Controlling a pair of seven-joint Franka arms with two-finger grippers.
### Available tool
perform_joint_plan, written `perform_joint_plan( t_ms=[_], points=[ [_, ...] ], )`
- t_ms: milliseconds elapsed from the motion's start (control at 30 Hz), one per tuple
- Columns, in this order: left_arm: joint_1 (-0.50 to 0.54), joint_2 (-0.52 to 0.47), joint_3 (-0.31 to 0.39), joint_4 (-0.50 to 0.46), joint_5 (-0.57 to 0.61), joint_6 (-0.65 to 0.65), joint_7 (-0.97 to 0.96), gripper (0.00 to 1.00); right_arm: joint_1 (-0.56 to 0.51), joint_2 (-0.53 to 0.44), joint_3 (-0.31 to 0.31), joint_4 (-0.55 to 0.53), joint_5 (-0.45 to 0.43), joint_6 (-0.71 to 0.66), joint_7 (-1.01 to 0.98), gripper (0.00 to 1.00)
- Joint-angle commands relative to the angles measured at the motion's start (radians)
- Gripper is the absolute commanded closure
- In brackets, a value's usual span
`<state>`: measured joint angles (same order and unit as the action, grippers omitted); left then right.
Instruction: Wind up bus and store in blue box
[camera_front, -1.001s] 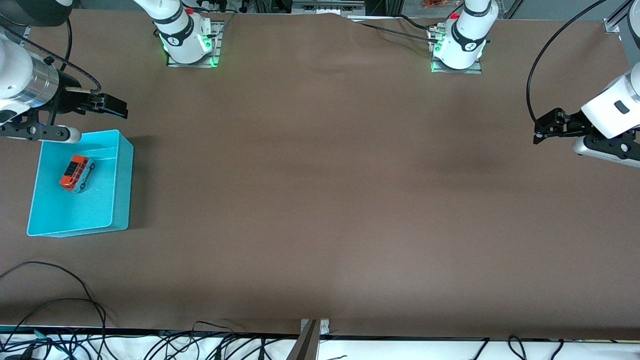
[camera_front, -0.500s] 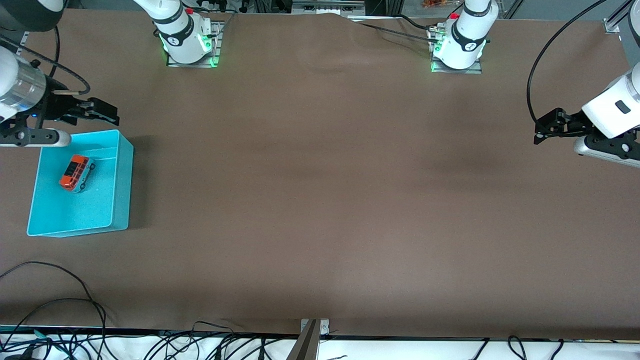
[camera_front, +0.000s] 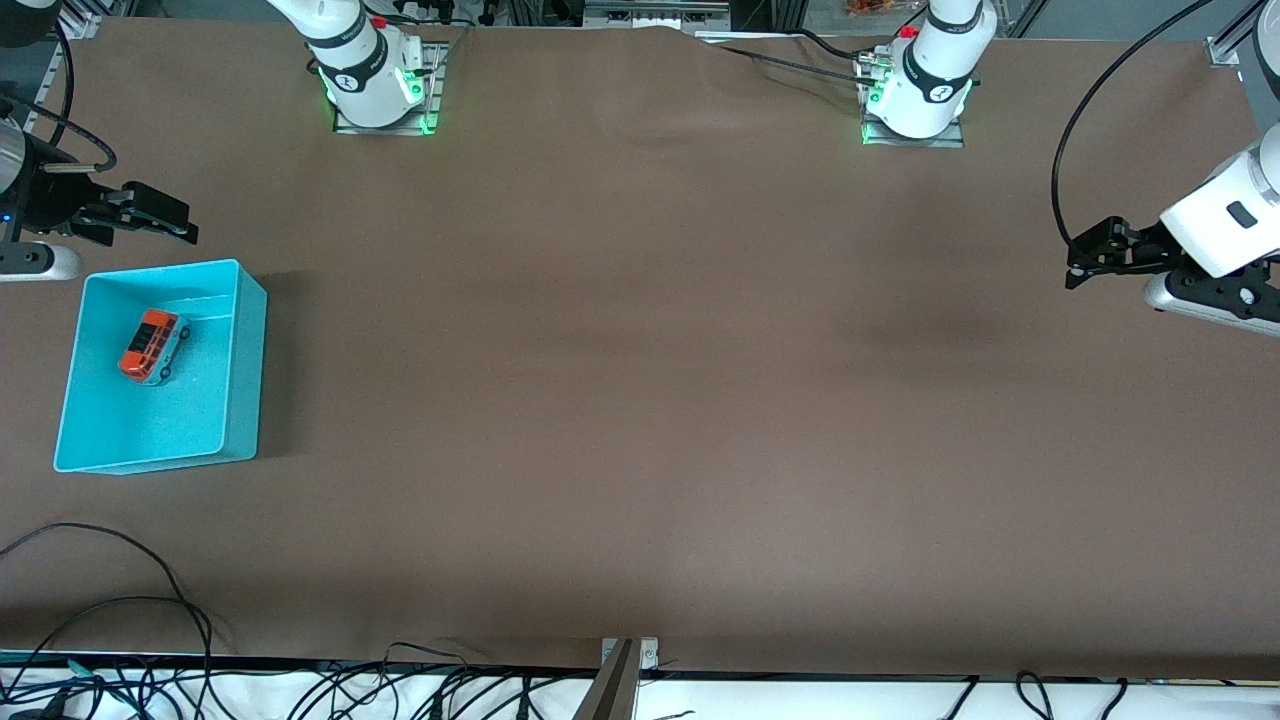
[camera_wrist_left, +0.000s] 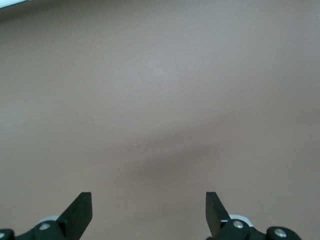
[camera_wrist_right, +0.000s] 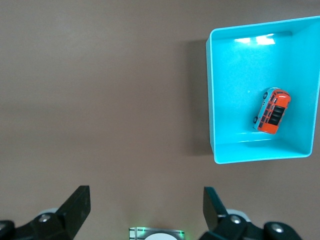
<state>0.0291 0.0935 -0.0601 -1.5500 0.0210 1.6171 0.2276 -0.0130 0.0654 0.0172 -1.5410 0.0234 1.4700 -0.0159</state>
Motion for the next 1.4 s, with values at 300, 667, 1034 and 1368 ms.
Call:
perform_joint_plan(
  t_ms=[300, 667, 1034, 1368],
  points=[
    [0.000, 0.018, -0.003, 0.042, 0.027, -0.026, 0.001, 0.00, -0.001, 0.007, -0.005, 0.015, 0.007, -0.053, -0.013, 0.00],
    [0.003, 0.018, -0.003, 0.042, 0.027, -0.028, 0.001, 0.00, -0.002, 0.007, -0.014, 0.018, 0.003, -0.054, -0.015, 0.00],
    [-0.005, 0.018, -0.004, 0.042, 0.028, -0.026, 0.001, 0.00, -0.002, 0.007, -0.014, 0.018, -0.005, -0.053, -0.013, 0.00],
    [0.000, 0.018, -0.003, 0.042, 0.027, -0.028, 0.001, 0.00, -0.002, 0.007, -0.014, 0.018, -0.023, -0.054, -0.013, 0.00]
  ],
)
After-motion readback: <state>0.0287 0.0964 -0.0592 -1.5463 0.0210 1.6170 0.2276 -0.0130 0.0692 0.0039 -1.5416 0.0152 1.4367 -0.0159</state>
